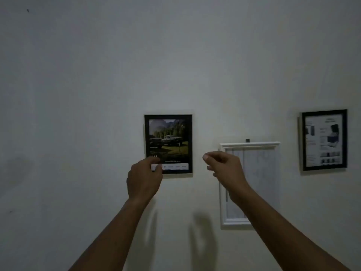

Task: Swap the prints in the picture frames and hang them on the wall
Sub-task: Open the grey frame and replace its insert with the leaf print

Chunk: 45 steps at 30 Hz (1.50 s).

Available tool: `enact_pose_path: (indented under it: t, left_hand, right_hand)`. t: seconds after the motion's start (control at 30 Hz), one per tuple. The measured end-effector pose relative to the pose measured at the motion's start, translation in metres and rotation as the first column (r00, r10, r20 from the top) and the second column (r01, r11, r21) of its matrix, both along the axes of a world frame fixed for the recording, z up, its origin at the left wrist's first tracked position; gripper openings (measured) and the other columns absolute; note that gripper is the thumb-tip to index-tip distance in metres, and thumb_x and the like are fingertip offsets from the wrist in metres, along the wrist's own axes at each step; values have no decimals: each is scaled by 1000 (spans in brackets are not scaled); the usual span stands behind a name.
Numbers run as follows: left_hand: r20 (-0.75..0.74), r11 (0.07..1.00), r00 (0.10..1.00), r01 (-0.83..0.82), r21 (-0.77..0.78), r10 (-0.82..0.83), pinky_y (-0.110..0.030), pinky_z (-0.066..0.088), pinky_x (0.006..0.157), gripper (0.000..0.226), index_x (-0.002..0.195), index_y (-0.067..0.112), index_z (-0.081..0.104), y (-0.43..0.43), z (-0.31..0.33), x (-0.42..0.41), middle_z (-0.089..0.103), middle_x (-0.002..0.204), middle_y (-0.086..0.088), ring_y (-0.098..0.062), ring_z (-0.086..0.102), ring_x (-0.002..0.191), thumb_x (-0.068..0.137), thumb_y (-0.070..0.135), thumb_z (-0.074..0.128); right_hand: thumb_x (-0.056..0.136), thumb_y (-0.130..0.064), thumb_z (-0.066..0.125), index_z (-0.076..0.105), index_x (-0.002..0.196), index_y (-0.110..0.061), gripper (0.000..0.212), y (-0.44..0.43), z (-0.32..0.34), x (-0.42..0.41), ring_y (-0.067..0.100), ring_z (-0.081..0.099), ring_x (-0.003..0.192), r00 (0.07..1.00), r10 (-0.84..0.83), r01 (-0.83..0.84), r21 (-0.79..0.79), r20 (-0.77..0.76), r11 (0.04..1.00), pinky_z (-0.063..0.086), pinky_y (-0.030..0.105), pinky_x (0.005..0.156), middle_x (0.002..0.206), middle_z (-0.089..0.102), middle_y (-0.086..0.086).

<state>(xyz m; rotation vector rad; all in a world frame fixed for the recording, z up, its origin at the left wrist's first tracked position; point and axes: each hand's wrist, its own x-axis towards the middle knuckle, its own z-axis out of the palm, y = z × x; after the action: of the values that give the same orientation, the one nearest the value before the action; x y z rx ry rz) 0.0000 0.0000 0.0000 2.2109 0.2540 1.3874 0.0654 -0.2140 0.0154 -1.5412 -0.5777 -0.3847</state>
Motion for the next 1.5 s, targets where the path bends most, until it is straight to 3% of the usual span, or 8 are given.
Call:
enact_pose_path:
  t: [0.1,0.23,0.47,0.67,1.0,1.13,1.3,1.5]
  left_hand:
    - [85,994,996,36,-106,-27,-33,51,86,40,133,18,60,29,5,26,66,126,-4,-22,63,110,95,28,64]
    - [148,972,985,121,-201,-92,-40,48,100,51,143,18,48,52,9,58,57,137,-5,-23,56,123,96,33,62]
    - [264,949,958,184,-255,-114,-22,50,75,31,125,12,67,71,11,78,70,116,-8,-14,64,94,96,23,62]
    - [248,918,951,259,-301,-187,-11,45,67,27,120,11,70,86,20,79,73,110,-5,-10,63,88,95,19,65]
    - [342,908,916,312,-278,-210,-28,56,80,25,117,13,72,85,48,65,73,103,0,-12,67,91,95,22,65]
    - [356,907,907,329,-263,-225,-16,51,72,24,116,12,71,76,38,48,72,102,2,-6,65,88,96,21,63]
    - [299,890,924,330,-315,-237,-4,46,65,18,111,14,71,52,-4,19,71,97,4,1,63,87,96,20,63]
    - [47,827,949,294,-480,-311,-25,55,71,12,99,18,75,-1,-95,-21,74,86,9,-4,68,76,95,21,65]
  right_hand:
    - [94,-35,69,72,116,-24,25,41,-3,30,14,67,103,996,-85,85,-14,-32,996,55,38,94,107,71,-8]
    - [100,-34,61,60,133,-22,35,78,4,64,13,58,104,986,-168,169,29,-16,985,44,20,74,111,61,-8]
    - [99,-25,62,63,132,-16,34,97,1,92,14,60,107,970,-242,241,63,3,968,53,33,94,114,65,-4]
    - [95,-16,68,72,120,-14,25,99,7,104,12,67,98,975,-220,219,164,-11,962,57,28,83,105,72,-1]
    - [96,-15,67,72,116,-14,21,92,36,82,7,68,97,989,-137,121,234,53,965,58,30,84,107,73,-3]
    - [95,-12,68,72,115,-13,20,76,27,63,14,71,100,996,-54,35,252,69,967,60,35,86,105,76,0]
    - [94,-11,68,71,109,-13,15,40,-13,27,23,72,101,997,64,-72,201,45,977,61,41,81,102,76,4]
    - [90,-8,71,73,102,-11,13,-15,-98,-33,25,73,83,1000,10,-8,208,-9,978,62,32,67,91,74,10]
